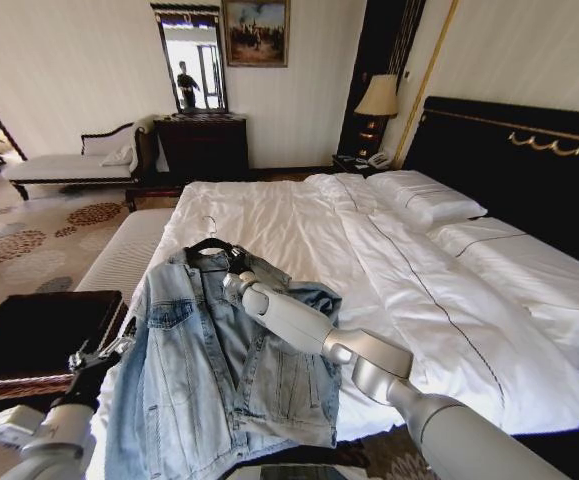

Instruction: Pick up the clothes from the bed and hang them on the clothes hanger.

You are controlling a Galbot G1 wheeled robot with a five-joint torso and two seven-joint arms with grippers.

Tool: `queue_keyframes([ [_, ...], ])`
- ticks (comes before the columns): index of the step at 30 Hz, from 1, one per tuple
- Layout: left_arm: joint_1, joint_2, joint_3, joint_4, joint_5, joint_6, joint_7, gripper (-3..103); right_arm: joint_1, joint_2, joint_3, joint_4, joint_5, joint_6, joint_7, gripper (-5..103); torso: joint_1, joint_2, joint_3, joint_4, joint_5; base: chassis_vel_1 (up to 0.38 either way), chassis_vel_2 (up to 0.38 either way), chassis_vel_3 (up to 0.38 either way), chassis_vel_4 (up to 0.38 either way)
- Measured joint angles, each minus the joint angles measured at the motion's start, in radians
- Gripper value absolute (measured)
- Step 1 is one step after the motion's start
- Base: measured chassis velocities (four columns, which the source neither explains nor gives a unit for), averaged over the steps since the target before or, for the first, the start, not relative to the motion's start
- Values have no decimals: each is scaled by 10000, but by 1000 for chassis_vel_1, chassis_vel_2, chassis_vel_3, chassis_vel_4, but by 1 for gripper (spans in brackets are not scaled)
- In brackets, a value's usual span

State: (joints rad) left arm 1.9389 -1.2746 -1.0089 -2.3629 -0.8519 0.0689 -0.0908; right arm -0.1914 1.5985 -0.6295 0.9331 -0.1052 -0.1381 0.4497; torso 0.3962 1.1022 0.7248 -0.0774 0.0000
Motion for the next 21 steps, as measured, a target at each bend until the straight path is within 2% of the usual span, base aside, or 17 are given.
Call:
queue_keyframes([
  [3,33,-68,18,-110,132,35,-5,99,40,-200,266,427,-97,-45,81,19,0,0,0,-5,0,0,0,0,0],
  [10,97,-296,141,-467,478,170,-114,99,321,-1283,940,1913,407,-266,171,19,1,0,0,-7,3,0,0,0,0],
  [12,97,-316,168,-492,517,179,-123,99,328,-1381,987,2031,423,-280,178,19,0,0,0,-6,3,0,0,0,0],
  [16,82,-479,448,-715,796,276,-191,99,320,-2069,1352,3026,715,-504,240,19,1,0,0,-5,4,0,0,0,0],
  [21,-22,-517,708,-924,982,447,-322,99,285,-2589,1867,3887,733,-736,380,19,1,0,0,-6,5,0,0,0,0],
])
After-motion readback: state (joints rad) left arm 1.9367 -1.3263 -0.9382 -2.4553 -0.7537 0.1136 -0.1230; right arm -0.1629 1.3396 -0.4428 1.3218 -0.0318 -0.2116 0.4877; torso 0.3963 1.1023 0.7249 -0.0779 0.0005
